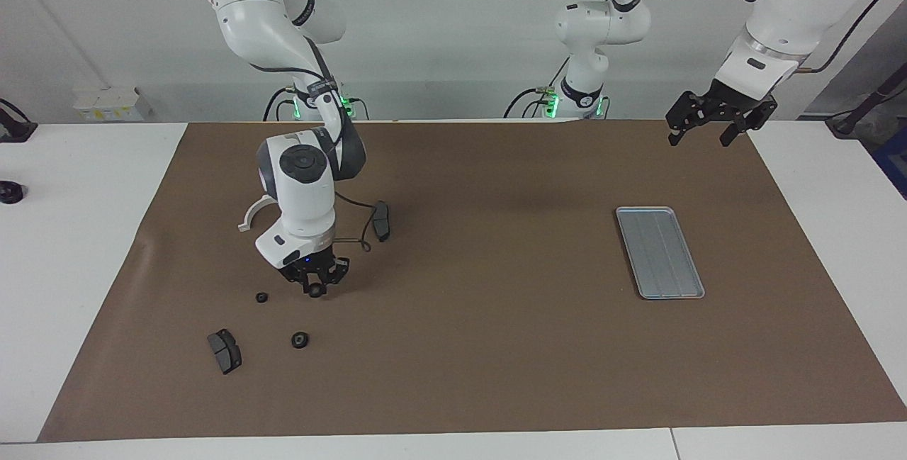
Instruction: Place bearing gear from tray to pile
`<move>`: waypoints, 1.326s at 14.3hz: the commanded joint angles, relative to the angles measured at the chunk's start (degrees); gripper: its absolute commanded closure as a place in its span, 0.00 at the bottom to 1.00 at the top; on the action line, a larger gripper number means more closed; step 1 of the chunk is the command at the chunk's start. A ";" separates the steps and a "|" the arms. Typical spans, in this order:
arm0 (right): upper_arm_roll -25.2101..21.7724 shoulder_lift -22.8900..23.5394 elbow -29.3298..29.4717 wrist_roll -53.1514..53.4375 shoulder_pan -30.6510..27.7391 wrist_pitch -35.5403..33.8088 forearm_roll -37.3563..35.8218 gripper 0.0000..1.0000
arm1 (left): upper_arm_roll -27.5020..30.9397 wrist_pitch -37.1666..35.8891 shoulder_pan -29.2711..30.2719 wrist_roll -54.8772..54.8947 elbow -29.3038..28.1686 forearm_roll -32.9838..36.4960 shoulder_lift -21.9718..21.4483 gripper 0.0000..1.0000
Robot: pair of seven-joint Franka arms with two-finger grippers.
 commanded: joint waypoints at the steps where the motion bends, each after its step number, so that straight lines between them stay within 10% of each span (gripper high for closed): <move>1: 0.80 -3.33 -4.78 1.13 -0.70 1.17 1.36 0.45 | -0.43 -0.45 0.83 0.40 -1.18 -0.32 -1.24 0.00; 2: 0.88 -3.33 -4.78 2.08 -0.52 1.08 1.36 0.04 | -0.43 -0.45 0.83 0.40 -1.18 -0.32 -1.24 0.00; 3: 0.89 -3.59 -4.61 3.05 -0.35 1.08 1.36 0.00 | -0.43 -0.45 0.83 0.40 -1.18 -0.32 -1.24 0.00; 19: 0.62 -22.03 3.04 -9.06 -2.36 -20.61 19.20 0.00 | -0.43 -0.45 0.83 0.40 -1.18 -0.32 -1.24 0.00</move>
